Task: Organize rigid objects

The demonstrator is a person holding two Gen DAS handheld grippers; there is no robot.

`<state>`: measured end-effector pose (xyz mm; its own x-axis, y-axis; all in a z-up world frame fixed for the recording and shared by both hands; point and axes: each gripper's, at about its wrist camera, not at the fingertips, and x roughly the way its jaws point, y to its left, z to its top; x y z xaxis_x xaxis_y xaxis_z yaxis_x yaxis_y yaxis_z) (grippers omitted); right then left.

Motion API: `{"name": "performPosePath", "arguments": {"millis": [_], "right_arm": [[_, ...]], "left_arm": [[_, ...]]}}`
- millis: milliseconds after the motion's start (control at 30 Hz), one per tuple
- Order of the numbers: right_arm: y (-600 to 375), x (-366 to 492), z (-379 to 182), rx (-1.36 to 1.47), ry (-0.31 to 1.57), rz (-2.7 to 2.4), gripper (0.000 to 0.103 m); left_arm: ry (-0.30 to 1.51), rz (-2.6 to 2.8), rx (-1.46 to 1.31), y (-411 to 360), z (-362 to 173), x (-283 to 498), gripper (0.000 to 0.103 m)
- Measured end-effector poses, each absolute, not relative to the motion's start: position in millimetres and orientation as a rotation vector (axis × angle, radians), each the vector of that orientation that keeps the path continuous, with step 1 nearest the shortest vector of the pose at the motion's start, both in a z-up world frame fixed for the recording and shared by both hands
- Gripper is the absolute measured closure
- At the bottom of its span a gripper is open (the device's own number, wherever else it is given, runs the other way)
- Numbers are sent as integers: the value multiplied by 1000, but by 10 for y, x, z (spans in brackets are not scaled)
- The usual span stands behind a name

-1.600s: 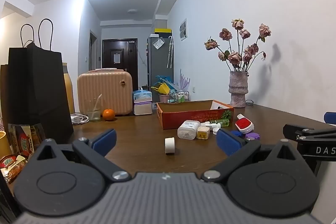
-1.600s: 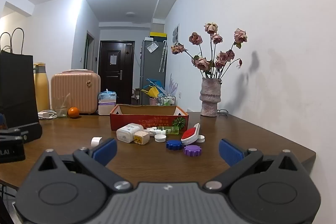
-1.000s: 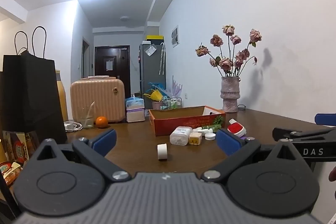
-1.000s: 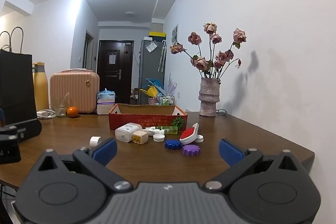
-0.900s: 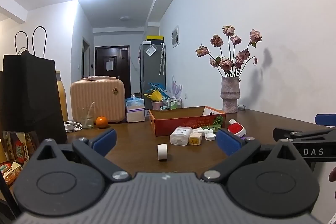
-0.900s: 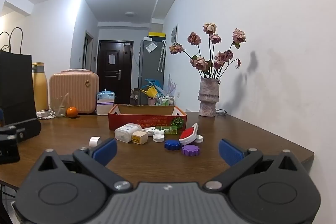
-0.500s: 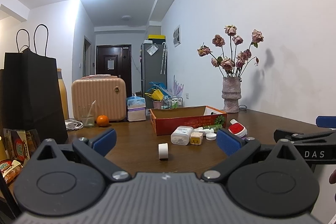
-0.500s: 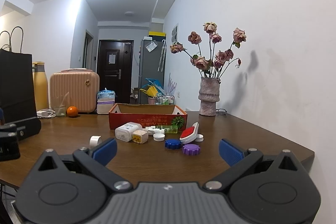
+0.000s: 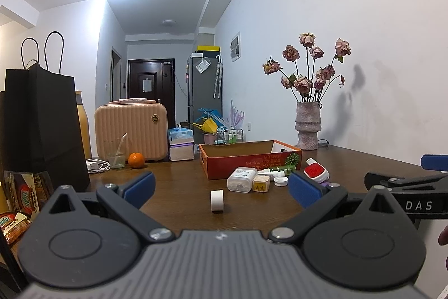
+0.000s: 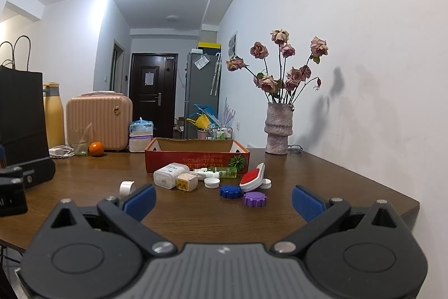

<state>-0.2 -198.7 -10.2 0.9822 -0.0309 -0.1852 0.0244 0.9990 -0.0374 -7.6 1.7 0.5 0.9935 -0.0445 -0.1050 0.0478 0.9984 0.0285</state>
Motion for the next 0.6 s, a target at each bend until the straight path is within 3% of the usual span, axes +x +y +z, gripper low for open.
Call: {"name": "performPosePath", "arguments": {"millis": [600], "right_arm": [[-1989,18,-102,-31,194,-31,0]], "left_arm": [[105,-39,31,10,-8,-69,0]]}}
